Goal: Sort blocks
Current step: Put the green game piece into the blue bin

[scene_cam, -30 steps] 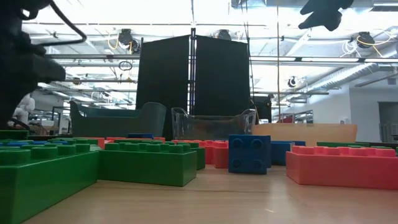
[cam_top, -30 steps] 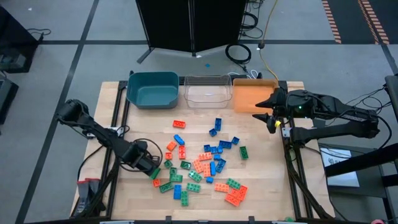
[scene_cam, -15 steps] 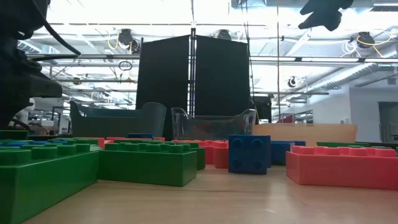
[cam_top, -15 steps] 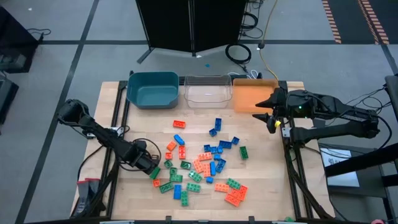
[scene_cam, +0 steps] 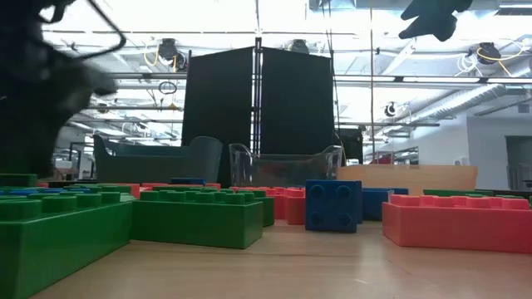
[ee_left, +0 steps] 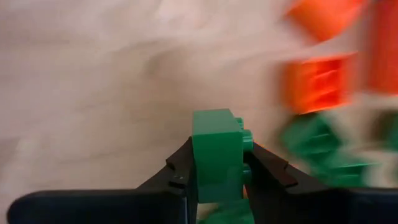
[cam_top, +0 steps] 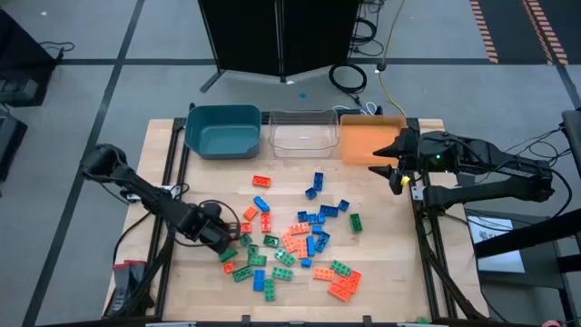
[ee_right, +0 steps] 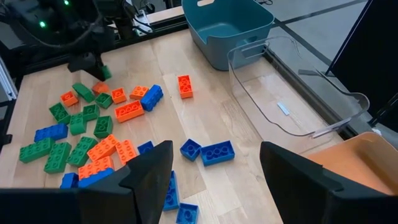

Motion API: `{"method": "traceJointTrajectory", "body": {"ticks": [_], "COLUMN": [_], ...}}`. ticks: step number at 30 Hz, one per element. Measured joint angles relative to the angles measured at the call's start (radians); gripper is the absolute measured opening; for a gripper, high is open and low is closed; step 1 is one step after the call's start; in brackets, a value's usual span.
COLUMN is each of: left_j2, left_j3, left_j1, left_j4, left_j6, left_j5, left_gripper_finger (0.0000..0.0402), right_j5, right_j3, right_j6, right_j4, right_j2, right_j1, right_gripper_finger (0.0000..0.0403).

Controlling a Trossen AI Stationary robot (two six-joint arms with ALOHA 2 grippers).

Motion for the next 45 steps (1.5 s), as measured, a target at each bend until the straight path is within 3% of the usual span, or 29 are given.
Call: {"method": "traceJointTrajectory", "body": {"ticks": [9, 15, 22, 32, 38, 45], "left_j2": [-0.092, -0.140, -0.161, -0.133, -0.066, 0.010], "left_j3": [0.082, 0.140, 0.217, 0.228, 0.228, 0.228], "left_j1": [0.139, 0.358, 0.707, 1.175, 1.294, 1.314], "left_j4": [-0.017, -0.014, -0.017, -0.005, 0.030, 0.046], "left_j6": [0.109, 0.386, 0.827, 1.293, 1.419, 1.468], "left_j5": [-0.289, -0.393, -0.376, -0.171, -0.100, -0.079], "left_gripper_finger": [0.0097, 0.0097, 0.0097, 0.0097, 0.0107, 0.0112], "right_j5": [0.000, 0.000, 0.000, 0.001, 0.003, 0.003], "right_j3": [0.000, 0.000, 0.000, 0.000, 0.000, 0.000], "right_j6": [0.000, 0.000, 0.000, 0.017, 0.019, 0.019], "right_j4": [0.000, 0.000, 0.001, 0.005, 0.017, 0.018], "right_j2": [0.000, 0.000, 0.000, 0.002, 0.017, 0.046], "right_j1": [0.000, 0.000, 0.000, 0.000, 0.000, 0.000], "right_gripper_finger": [0.0240, 0.0240, 0.0240, 0.0240, 0.0240, 0.0240]}}
